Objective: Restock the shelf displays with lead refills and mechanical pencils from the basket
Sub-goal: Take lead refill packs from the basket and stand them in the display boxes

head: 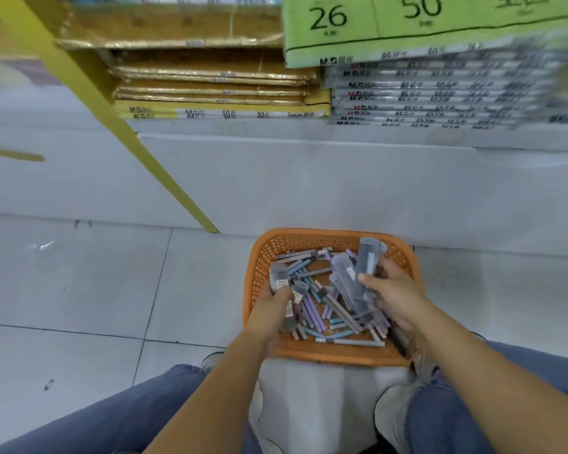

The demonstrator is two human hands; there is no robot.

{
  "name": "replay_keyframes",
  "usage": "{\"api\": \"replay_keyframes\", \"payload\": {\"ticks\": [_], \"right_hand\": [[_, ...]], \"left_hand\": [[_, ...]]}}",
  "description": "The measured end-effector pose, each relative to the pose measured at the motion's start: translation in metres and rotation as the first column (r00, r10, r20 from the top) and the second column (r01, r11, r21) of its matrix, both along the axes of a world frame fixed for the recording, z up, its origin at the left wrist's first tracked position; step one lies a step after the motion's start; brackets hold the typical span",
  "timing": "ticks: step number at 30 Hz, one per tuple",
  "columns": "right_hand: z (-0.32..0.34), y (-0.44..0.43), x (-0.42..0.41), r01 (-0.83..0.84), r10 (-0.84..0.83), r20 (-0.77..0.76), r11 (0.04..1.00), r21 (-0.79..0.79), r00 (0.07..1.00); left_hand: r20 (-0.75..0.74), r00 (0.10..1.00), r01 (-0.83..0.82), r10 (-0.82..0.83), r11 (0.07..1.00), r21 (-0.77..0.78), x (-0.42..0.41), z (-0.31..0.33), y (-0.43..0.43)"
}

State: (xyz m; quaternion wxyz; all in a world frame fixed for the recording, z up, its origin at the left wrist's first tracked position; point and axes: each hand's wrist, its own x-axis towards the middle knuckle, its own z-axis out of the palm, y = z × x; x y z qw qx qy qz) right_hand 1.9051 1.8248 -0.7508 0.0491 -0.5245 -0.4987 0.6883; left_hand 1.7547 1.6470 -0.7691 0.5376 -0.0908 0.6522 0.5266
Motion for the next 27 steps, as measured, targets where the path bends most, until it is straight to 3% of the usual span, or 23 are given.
{"api": "replay_keyframes", "payload": {"ticks": [5,10,14,20,23,27], "right_hand": [[0.054,-0.005,-0.017,0.062,-0.078,-0.297,0.996,-0.065,0.952],[0.118,-0.033,-0.032,0.015,-0.039,-0.502,0.999,-0.053,0.864],[0.174,-0.049,-0.041,0.026,0.075,-0.47,0.978,0.207,0.88],[0.264,-0.035,-0.047,-0.104,0.34,-0.4,0.856,0.506,0.851],[0.308,-0.021,-0.052,-0.111,0.399,-0.409,0.814,0.571,0.821],[0.352,-0.003,-0.06,-0.14,0.45,-0.434,0.802,0.581,0.78]], "left_hand": [[0.01,0.997,0.076,-0.08,0.975,0.208,0.008,0.058,0.009],[-0.075,0.99,0.136,-0.115,0.911,0.389,0.016,0.127,0.018],[-0.11,0.992,0.105,-0.06,0.881,0.461,0.01,0.17,0.012],[-0.194,0.971,0.226,-0.14,0.801,0.554,-0.008,0.242,0.01],[-0.213,0.972,0.211,-0.104,0.785,0.583,-0.021,0.281,0.016],[-0.384,0.923,0.229,-0.024,0.836,0.499,-0.042,0.325,0.027]]}}
